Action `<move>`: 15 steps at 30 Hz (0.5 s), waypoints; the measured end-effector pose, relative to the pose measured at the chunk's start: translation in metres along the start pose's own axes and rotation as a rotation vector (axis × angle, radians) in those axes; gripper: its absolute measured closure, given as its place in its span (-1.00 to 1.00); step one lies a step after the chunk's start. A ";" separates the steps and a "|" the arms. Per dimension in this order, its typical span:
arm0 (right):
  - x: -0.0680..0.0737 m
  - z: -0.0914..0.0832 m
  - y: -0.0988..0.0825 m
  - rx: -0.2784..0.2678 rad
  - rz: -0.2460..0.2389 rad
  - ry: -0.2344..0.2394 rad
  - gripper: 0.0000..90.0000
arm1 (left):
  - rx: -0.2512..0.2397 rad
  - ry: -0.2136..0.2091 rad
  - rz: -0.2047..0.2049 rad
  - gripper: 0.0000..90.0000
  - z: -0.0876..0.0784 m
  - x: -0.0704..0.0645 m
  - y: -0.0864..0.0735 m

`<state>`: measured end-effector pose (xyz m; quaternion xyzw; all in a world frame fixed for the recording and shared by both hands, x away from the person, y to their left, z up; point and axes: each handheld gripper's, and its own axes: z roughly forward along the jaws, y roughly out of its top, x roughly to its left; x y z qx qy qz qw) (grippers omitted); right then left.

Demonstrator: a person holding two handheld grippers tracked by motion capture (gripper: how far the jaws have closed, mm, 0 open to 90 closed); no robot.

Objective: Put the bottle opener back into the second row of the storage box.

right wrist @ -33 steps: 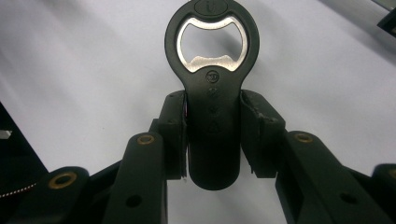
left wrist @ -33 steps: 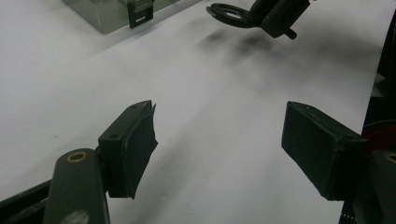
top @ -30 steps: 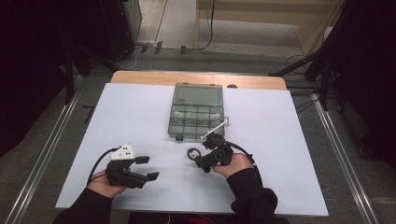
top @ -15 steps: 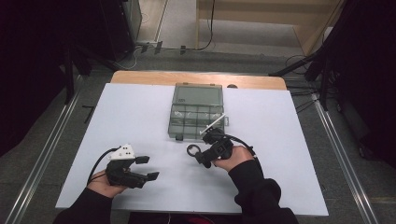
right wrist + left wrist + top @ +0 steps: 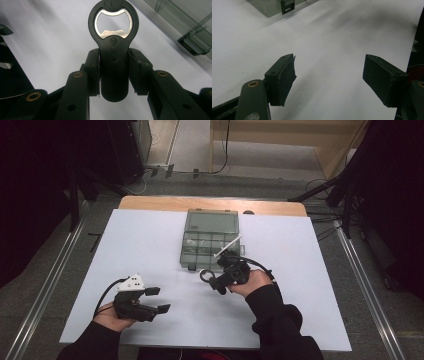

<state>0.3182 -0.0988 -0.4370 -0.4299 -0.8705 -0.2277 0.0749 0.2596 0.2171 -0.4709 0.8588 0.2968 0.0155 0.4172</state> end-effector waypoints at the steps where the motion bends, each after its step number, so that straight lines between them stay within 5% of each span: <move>1: -0.001 -0.001 0.001 0.000 -0.006 -0.003 0.45 | 0.000 0.001 0.000 -0.43 0.000 0.000 0.000; 15: -0.008 -0.012 0.011 -0.006 0.002 -0.004 0.45 | 0.000 -0.001 0.000 -0.43 0.000 0.000 0.000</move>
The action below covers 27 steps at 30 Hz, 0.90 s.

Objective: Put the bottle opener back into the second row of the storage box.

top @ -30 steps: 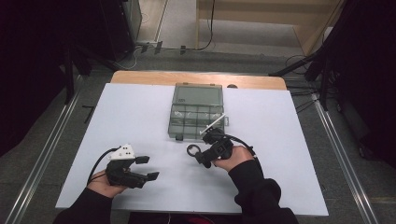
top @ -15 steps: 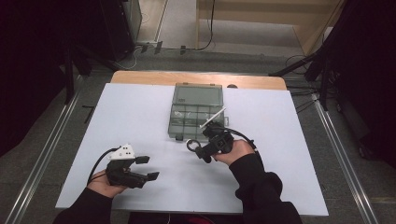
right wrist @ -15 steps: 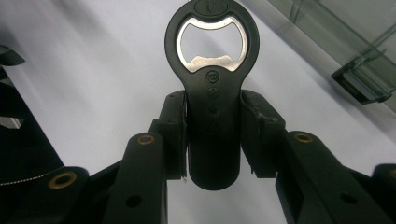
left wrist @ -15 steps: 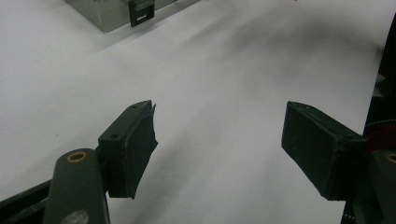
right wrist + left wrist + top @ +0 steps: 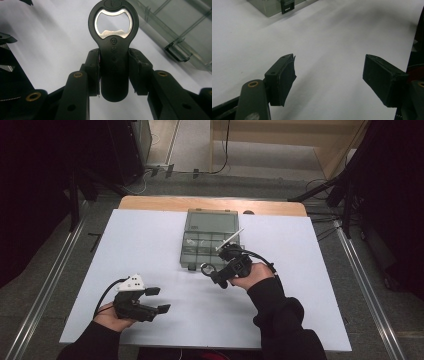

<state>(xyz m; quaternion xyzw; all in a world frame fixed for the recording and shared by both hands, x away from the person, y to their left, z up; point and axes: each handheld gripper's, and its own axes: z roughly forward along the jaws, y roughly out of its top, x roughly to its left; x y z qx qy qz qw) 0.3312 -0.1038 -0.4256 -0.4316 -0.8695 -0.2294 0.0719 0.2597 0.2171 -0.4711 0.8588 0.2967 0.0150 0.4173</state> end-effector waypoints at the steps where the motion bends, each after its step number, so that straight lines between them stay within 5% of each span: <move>1: -0.001 -0.001 0.001 0.000 -0.001 0.001 0.45 | 0.000 0.000 0.000 -0.43 0.000 0.000 0.000; 27: -0.018 -0.007 0.038 0.028 -0.049 0.008 0.45 | -0.001 -0.003 -0.002 -0.43 0.000 0.000 0.000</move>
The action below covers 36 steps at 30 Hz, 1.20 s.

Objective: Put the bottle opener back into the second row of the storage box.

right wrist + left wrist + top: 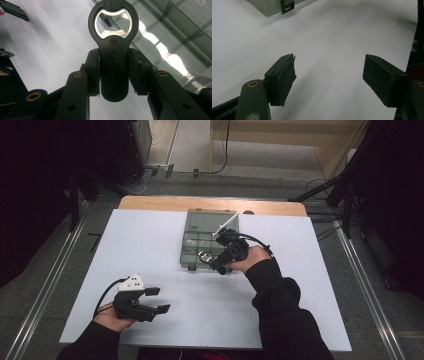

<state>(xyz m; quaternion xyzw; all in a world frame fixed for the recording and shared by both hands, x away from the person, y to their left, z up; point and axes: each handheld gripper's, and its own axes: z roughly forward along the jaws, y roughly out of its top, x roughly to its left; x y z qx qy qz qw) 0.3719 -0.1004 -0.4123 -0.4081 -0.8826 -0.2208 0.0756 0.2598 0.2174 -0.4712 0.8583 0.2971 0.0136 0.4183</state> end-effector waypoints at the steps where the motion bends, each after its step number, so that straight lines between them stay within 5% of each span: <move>1: -0.001 0.000 0.002 0.006 -0.010 -0.002 0.45 | 0.000 0.000 0.000 -0.43 0.000 0.000 0.000; 18: -0.021 0.009 0.023 0.046 -0.093 0.004 0.45 | 0.009 0.001 0.001 -0.43 0.001 0.000 0.000; 36: -0.032 0.028 0.036 0.051 -0.254 0.006 0.45 | 0.011 0.010 -0.001 -0.43 0.000 0.000 -0.002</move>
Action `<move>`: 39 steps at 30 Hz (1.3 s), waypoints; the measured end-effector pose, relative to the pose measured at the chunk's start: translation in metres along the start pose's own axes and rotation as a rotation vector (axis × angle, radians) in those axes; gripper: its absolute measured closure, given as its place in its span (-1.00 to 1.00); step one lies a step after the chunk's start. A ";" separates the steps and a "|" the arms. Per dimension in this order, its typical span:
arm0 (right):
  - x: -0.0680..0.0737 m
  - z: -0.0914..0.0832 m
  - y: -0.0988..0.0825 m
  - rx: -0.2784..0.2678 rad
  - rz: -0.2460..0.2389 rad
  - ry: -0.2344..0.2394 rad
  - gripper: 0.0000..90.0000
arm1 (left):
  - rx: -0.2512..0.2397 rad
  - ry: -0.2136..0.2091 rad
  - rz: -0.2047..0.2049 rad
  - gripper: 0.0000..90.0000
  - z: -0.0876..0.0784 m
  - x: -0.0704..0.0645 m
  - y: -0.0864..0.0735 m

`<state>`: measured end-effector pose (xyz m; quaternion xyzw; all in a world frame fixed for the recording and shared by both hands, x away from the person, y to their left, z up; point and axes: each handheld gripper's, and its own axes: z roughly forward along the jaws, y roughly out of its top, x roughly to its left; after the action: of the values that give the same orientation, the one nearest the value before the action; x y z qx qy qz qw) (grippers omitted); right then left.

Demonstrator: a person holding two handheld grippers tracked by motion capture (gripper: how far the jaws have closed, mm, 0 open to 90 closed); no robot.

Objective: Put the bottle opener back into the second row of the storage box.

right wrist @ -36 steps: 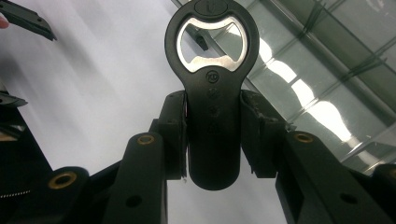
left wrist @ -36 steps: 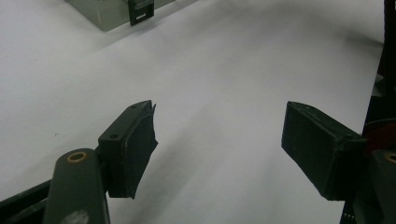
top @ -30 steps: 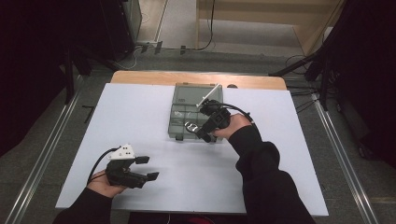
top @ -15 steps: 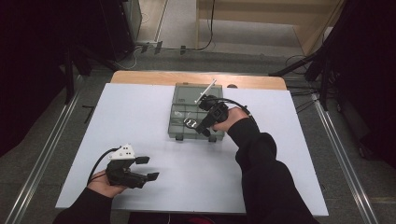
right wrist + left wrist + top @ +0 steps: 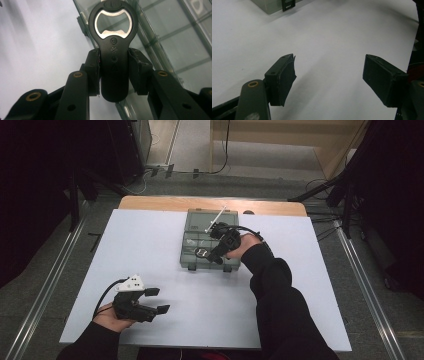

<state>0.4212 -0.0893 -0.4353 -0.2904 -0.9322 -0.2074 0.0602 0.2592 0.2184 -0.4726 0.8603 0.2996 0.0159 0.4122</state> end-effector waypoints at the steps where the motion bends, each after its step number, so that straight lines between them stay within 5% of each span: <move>1: 0.000 0.002 0.000 -0.003 -0.012 0.000 0.45 | 0.000 0.000 -0.001 -0.43 0.000 0.000 0.000; 6: 0.000 0.008 0.000 -0.024 -0.075 -0.034 0.41 | 0.000 -0.001 -0.001 -0.43 0.000 0.001 0.000; 16: 0.000 0.001 -0.008 -0.094 0.005 -0.028 -0.03 | 0.003 -0.005 -0.002 -0.43 0.002 0.002 0.000; 20: 0.003 0.002 -0.017 -0.121 0.031 -0.032 -0.21 | -0.016 -0.043 -0.048 -0.43 0.001 0.005 0.000; 23: 0.004 0.001 -0.025 -0.148 0.072 -0.028 -0.34 | -0.023 -0.042 -0.046 -0.43 0.001 0.005 0.000; 31: 0.015 -0.004 -0.039 -0.194 0.117 -0.033 -0.44 | -0.016 -0.014 -0.047 -0.43 0.002 0.008 0.000; 39: 0.031 -0.003 -0.050 -0.198 0.104 -0.025 -0.46 | -0.012 0.009 -0.041 -0.43 0.004 0.008 -0.001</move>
<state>0.3675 -0.1118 -0.4428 -0.3454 -0.8915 -0.2916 0.0302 0.2667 0.2204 -0.4780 0.8514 0.3189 0.0131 0.4162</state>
